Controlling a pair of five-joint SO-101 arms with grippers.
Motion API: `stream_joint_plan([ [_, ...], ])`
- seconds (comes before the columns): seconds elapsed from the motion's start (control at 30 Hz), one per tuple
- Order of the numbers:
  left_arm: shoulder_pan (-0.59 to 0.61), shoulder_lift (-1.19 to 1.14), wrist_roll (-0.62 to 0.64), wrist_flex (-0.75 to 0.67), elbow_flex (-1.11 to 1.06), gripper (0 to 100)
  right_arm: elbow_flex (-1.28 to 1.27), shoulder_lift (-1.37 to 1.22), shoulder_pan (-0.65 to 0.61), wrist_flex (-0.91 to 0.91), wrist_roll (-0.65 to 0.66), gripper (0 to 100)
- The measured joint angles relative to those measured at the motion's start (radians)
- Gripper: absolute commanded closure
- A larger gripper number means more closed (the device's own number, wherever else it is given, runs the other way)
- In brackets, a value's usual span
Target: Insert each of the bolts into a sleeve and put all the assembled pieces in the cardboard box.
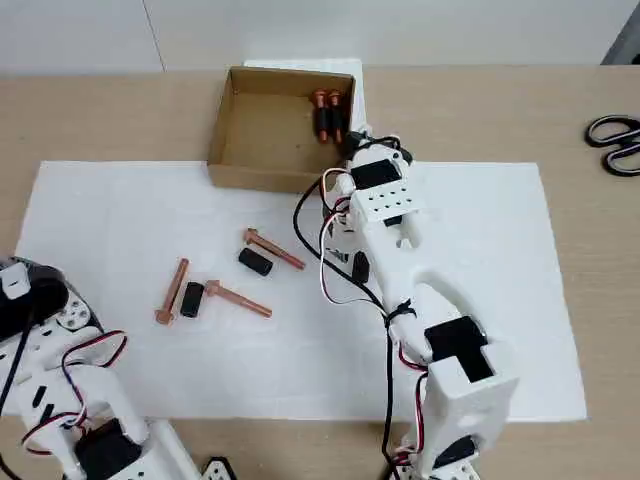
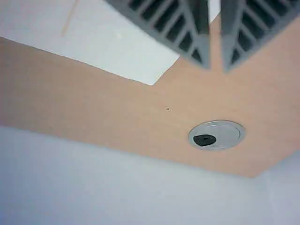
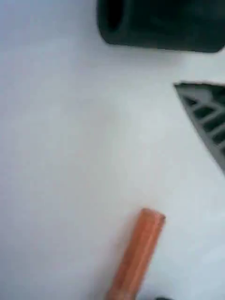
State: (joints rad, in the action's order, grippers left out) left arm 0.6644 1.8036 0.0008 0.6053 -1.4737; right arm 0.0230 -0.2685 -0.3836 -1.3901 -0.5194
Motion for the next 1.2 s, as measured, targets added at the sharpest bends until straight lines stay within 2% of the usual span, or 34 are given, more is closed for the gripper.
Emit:
stream_joint_plan([
  [0.3, 0.0, 0.0, 0.0, 0.0, 0.0, 99, 0.0, -0.003, 0.002, 0.0, 0.114, 79.0],
  [0.8, 0.0, 0.0, 0.0, 0.0, 0.0, 99, 0.0, -0.11, 0.002, 0.037, 0.124, 79.5],
  [0.87, 0.0, 0.0, 0.0, 0.0, 0.0, 99, 0.0, -0.11, 0.002, 0.054, 0.124, 85.1],
  [0.97, 0.0, 0.0, 0.0, 0.0, 0.0, 99, -0.002, -0.11, 0.008, 0.074, 0.124, 99.8],
  [1.2, 0.0, 0.0, 0.0, 0.0, 0.0, 99, -0.003, -0.11, 0.011, 0.087, 0.124, 99.5],
])
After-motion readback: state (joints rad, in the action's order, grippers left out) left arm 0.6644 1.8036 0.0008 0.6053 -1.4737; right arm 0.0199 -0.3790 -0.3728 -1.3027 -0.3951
